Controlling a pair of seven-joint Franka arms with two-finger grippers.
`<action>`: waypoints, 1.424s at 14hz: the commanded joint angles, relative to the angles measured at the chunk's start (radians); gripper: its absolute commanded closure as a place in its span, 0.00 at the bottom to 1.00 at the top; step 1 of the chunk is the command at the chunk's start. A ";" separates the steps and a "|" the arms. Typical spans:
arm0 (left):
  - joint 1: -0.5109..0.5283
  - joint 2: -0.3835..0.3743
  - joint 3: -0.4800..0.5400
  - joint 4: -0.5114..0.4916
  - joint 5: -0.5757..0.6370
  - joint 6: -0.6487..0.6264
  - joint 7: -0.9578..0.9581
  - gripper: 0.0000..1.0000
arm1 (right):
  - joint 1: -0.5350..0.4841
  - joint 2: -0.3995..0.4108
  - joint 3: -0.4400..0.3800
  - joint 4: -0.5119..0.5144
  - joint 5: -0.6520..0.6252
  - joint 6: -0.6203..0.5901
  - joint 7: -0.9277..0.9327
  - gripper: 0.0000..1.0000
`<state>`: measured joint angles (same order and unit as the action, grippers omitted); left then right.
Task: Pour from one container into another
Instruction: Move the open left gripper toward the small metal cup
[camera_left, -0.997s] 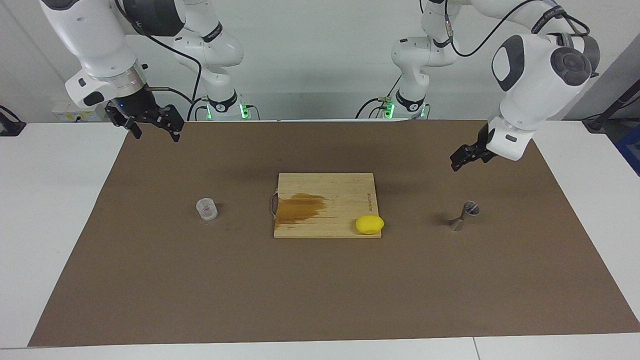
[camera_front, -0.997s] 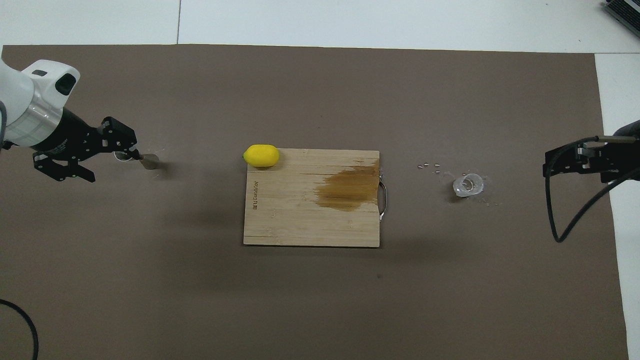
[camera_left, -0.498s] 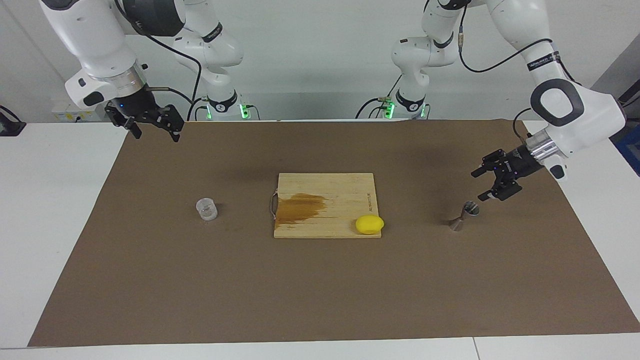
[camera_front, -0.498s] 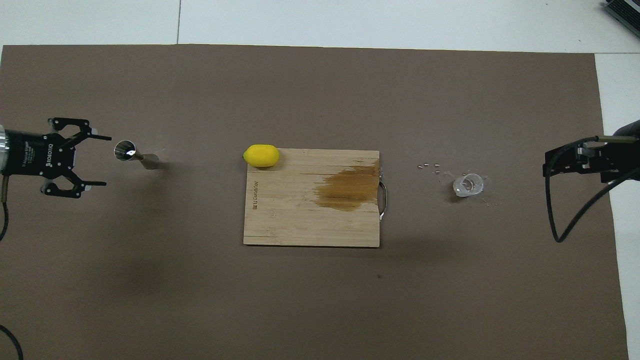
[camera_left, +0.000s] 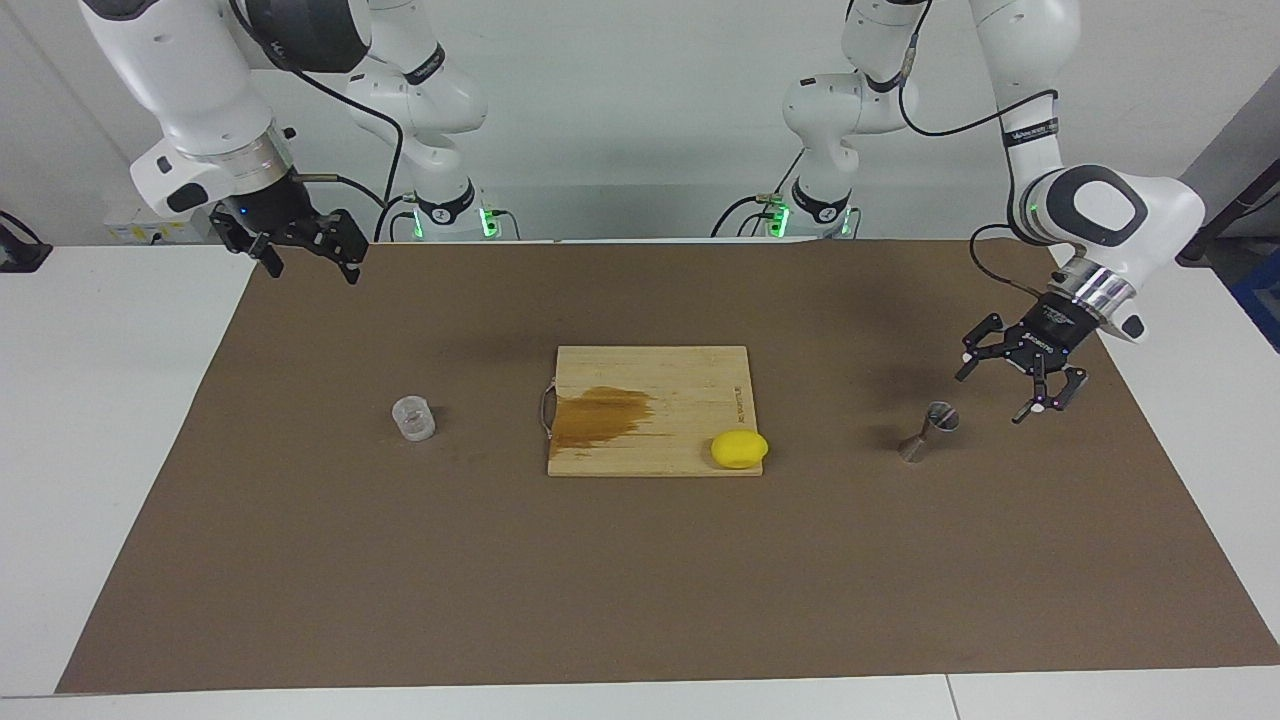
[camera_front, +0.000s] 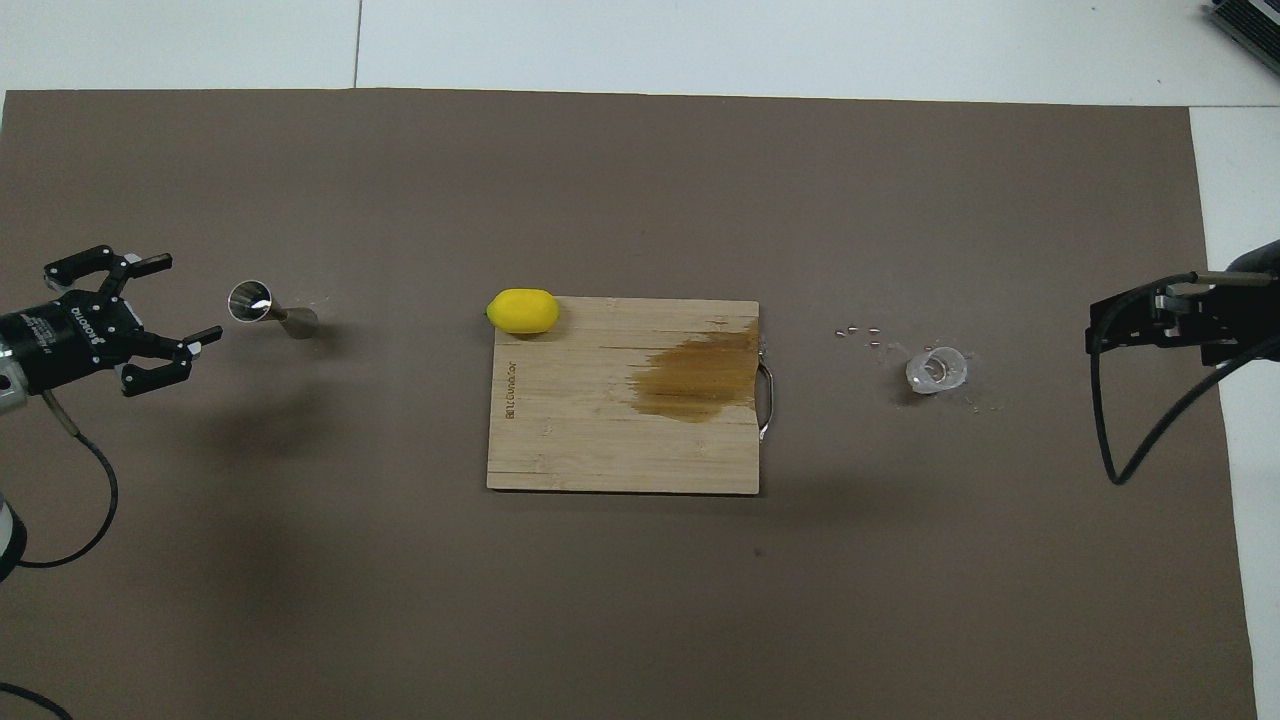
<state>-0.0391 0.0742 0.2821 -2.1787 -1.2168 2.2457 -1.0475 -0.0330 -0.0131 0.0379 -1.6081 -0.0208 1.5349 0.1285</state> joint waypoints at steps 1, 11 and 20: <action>-0.030 -0.037 -0.001 -0.065 -0.061 0.023 -0.037 0.00 | -0.012 -0.021 0.002 -0.024 0.021 0.013 -0.015 0.00; -0.064 0.018 -0.003 -0.073 -0.202 0.083 -0.051 0.00 | -0.012 -0.021 0.002 -0.024 0.021 0.013 -0.015 0.00; -0.085 0.029 -0.004 -0.070 -0.271 0.118 -0.045 0.15 | -0.012 -0.021 0.002 -0.024 0.021 0.011 -0.015 0.00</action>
<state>-0.1046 0.1031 0.2700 -2.2431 -1.4596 2.3324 -1.0890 -0.0330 -0.0131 0.0379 -1.6081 -0.0208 1.5349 0.1285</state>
